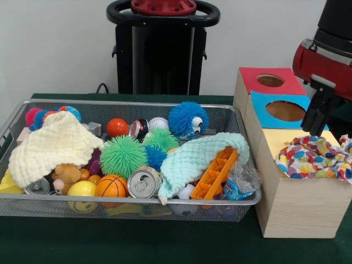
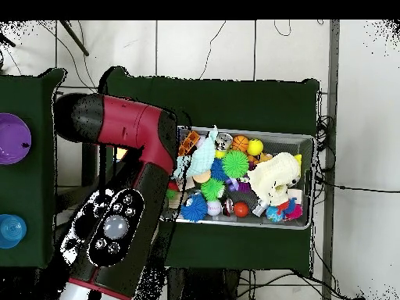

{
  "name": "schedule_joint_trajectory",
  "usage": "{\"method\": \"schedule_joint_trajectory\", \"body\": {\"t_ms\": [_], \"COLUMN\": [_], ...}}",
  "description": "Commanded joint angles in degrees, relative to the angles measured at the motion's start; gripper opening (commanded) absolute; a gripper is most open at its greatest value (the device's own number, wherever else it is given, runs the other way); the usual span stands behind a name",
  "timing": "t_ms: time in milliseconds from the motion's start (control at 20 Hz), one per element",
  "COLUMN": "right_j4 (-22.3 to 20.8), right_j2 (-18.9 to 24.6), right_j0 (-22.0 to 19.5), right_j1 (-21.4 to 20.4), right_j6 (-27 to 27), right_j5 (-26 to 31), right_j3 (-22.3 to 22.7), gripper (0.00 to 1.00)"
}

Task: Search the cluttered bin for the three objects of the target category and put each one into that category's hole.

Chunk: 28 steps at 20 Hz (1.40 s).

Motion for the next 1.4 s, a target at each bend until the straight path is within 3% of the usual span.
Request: {"method": "schedule_joint_trajectory", "body": {"t_ms": [50,1400], "right_j4": [-1.07,-0.74], "right_j2": [4.59,4.93], "right_j0": [-1.61,0.24], "right_j1": [2.27,0.74], "right_j6": [11.22,12.23], "right_j5": [3.47,-1.45], "right_j3": [-0.38,4.71], "gripper": [0.00,0.00]}}
